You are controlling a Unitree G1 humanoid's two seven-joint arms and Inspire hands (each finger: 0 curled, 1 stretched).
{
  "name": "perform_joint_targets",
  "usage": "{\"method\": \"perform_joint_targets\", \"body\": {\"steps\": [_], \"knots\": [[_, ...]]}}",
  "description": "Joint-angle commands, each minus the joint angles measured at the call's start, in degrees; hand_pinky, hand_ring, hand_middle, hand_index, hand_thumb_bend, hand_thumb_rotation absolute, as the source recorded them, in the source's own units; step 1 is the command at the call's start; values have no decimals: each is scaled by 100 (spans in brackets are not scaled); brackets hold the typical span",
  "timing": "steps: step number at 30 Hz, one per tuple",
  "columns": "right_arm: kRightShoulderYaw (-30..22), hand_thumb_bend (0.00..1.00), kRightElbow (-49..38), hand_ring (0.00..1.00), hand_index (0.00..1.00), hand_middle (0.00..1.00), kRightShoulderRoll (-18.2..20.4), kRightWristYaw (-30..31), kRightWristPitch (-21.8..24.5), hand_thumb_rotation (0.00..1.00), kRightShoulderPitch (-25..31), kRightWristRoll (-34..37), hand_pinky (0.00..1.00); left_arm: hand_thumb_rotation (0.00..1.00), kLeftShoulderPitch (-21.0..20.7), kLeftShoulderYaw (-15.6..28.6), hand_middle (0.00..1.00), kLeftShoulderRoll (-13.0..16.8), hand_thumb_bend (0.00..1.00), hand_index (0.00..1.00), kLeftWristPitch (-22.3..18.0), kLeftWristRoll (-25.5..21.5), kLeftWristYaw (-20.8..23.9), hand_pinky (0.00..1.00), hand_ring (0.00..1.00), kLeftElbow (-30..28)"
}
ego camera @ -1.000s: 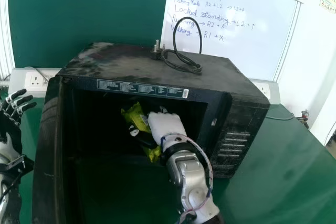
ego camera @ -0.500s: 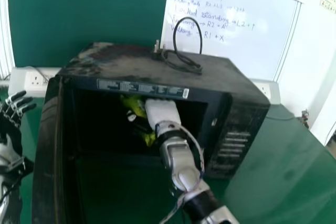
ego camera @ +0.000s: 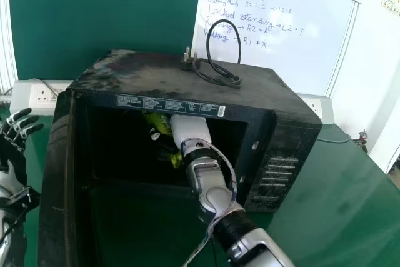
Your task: Put biscuit inside oven
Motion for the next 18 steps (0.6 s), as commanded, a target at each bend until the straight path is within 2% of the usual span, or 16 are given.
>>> {"method": "perform_joint_targets", "body": {"steps": [1, 5, 7, 9, 12, 14, 18], "knots": [[44, 52, -119, 42, 53, 47, -53, -140, 13, 0, -92, 61, 44, 94, 41, -52, 52, -7, 87, 54, -3, 55, -26, 48, 50, -28], [-8, 51, -425, 42, 56, 48, -92, -36, 158, 0, 45, 186, 44, 94, 38, -51, 52, 7, 87, 54, -5, 59, -39, 47, 50, -12], [-56, 68, -699, 67, 71, 71, -94, 116, 348, 22, 145, 269, 61, 94, 31, -48, 52, 6, 87, 54, -5, 51, -39, 47, 50, -7], [-55, 73, -969, 82, 81, 85, -110, 299, 554, 39, 231, 305, 71, 94, 23, -43, 51, 4, 86, 54, -1, 42, -37, 47, 50, -3], [-61, 76, -1366, 86, 86, 89, -164, 554, 787, 50, 379, 329, 74, 94, 16, -46, 51, -4, 86, 54, 38, 41, -3, 47, 50, -34], [-89, 80, -1711, 87, 88, 91, -219, 787, 924, 62, 508, 357, 76, 93, 10, -41, 52, -6, 87, 54, 48, 35, 7, 47, 50, -37], [-78, 87, -2375, 88, 91, 92, -318, 1261, 1246, 73, 717, 318, 77, 93, -3, -38, 52, 7, 87, 54, 48, 44, 3, 47, 50, -18]]}}
